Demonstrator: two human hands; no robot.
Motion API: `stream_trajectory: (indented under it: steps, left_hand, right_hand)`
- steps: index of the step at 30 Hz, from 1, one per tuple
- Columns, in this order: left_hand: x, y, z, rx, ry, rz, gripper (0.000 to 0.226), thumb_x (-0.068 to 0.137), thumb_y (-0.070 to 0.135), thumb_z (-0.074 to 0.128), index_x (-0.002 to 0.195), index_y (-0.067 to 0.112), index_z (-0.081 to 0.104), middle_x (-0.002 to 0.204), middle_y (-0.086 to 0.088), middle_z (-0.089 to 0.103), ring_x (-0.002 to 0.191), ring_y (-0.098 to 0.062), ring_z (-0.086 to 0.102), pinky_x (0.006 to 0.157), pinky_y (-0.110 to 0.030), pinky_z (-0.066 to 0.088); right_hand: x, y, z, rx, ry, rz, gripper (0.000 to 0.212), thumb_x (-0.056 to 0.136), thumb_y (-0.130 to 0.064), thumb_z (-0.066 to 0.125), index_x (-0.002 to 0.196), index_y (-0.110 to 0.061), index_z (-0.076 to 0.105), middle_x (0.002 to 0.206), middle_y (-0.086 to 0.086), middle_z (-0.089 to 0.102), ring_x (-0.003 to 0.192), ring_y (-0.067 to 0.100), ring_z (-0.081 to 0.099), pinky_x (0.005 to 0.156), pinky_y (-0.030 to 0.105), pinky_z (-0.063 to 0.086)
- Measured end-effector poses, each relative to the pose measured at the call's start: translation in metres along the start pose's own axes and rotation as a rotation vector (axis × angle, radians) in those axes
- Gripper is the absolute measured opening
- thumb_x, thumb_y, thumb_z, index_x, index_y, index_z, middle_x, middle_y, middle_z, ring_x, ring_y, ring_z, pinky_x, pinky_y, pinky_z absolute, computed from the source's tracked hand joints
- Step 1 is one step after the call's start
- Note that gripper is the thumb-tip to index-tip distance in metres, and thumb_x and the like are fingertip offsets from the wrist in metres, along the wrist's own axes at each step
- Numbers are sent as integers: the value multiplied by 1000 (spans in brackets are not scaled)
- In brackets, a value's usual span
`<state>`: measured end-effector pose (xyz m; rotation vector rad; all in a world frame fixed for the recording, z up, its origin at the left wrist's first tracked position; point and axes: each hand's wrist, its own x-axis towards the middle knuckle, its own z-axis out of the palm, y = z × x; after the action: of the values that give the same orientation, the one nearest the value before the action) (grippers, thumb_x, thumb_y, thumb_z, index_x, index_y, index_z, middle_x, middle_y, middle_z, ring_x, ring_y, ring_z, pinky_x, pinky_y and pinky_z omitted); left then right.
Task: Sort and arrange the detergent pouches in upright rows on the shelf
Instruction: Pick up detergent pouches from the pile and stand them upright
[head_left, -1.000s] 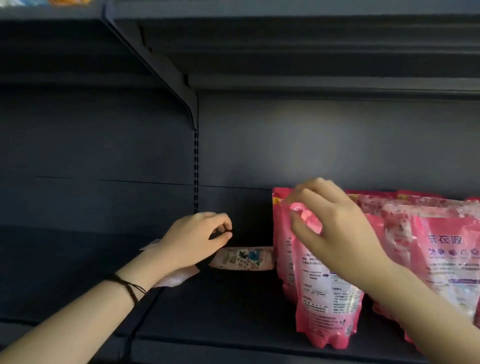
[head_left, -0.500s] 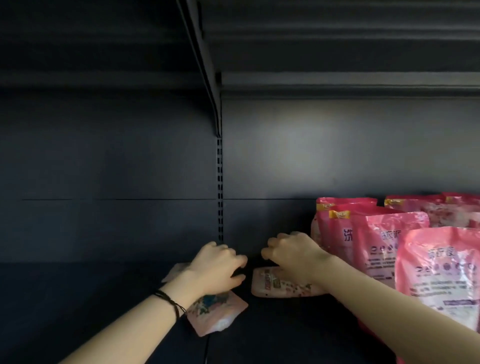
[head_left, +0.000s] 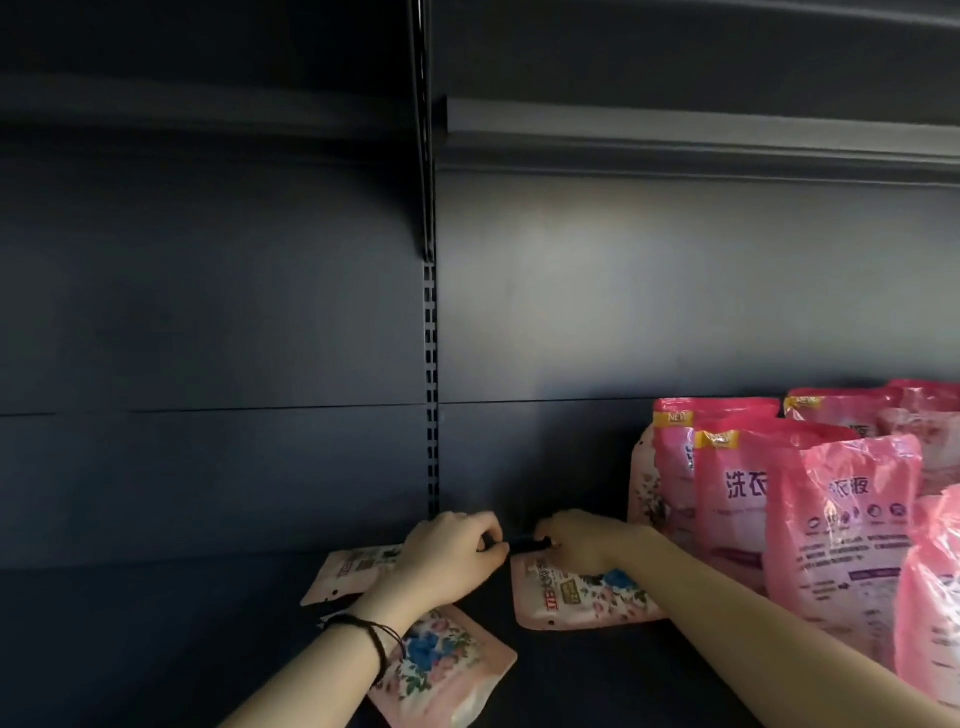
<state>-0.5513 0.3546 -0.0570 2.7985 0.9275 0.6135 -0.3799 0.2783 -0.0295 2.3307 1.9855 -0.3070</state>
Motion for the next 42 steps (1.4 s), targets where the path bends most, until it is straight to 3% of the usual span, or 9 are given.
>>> stream_trajectory:
  steps: [5, 10, 14, 19, 25, 28, 34, 38, 42]
  left_hand:
    - [2, -3, 5, -284, -52, -140, 27, 90, 50, 53, 107, 32, 64, 103, 12, 67, 91, -8, 63, 81, -33, 55]
    - [11, -4, -5, -700, -110, -191, 25, 87, 46, 62, 102, 28, 68, 101, 8, 70, 93, -10, 66, 82, -31, 55]
    - [24, 1, -19, -973, 88, -222, 6, 88, 23, 67, 93, 22, 70, 86, 8, 75, 79, -4, 70, 70, -23, 58]
    - [56, 19, -25, -1062, 372, -251, 6, 89, 12, 65, 86, 16, 68, 87, -2, 74, 82, -14, 70, 68, -25, 57]
    - [72, 26, -14, -994, 384, -211, 5, 89, 13, 65, 90, 16, 69, 93, -5, 73, 90, -20, 68, 82, -34, 54]
    - [75, 25, -19, -900, 334, -142, 8, 89, 15, 66, 92, 22, 67, 90, 4, 70, 88, -12, 65, 78, -29, 53]
    - [58, -3, -52, -486, 200, -32, 12, 88, 26, 67, 93, 36, 62, 89, 19, 65, 86, 5, 60, 76, -17, 48]
    - [22, -32, -66, -51, 79, 47, 13, 89, 37, 62, 102, 35, 63, 98, 17, 64, 89, -1, 61, 78, -29, 54]
    - [-9, -62, -68, 286, 18, 126, 27, 92, 44, 55, 114, 31, 60, 113, 10, 63, 99, -9, 59, 79, -31, 51]
  right_hand:
    - [5, 2, -5, 188, 32, 19, 22, 95, -14, 53, 112, -8, 66, 87, -2, 60, 79, 10, 60, 64, 19, 44]
    - [-5, 7, -27, 436, 421, 6, 25, 98, -15, 43, 106, -14, 66, 94, 1, 61, 85, 14, 59, 65, 21, 42]
    - [1, 15, -35, 847, 738, 67, 20, 97, -16, 47, 95, -16, 67, 84, 2, 64, 78, 21, 62, 67, 30, 47]
    - [14, 18, -29, 1190, 804, 262, 24, 98, -20, 45, 84, -18, 64, 89, 8, 67, 81, 21, 64, 76, 39, 54]
    - [20, 19, -15, 1306, 799, 364, 22, 99, -15, 38, 97, -9, 60, 97, 13, 65, 85, 22, 62, 81, 42, 54]
    - [13, 20, -18, 1196, 938, 311, 18, 97, -17, 49, 113, -10, 52, 106, 7, 60, 86, 15, 56, 67, 28, 48]
    - [-11, 5, -44, 584, 1186, 5, 33, 85, -1, 56, 117, -10, 56, 122, 8, 44, 108, 22, 46, 89, 34, 43]
    - [-15, -21, -46, 220, 1047, -203, 24, 86, -11, 60, 110, -13, 61, 116, 4, 51, 105, 23, 53, 84, 37, 49]
    - [-4, -50, -30, -60, 674, -368, 28, 91, -27, 53, 118, -21, 54, 121, 1, 49, 106, 21, 54, 80, 37, 51]
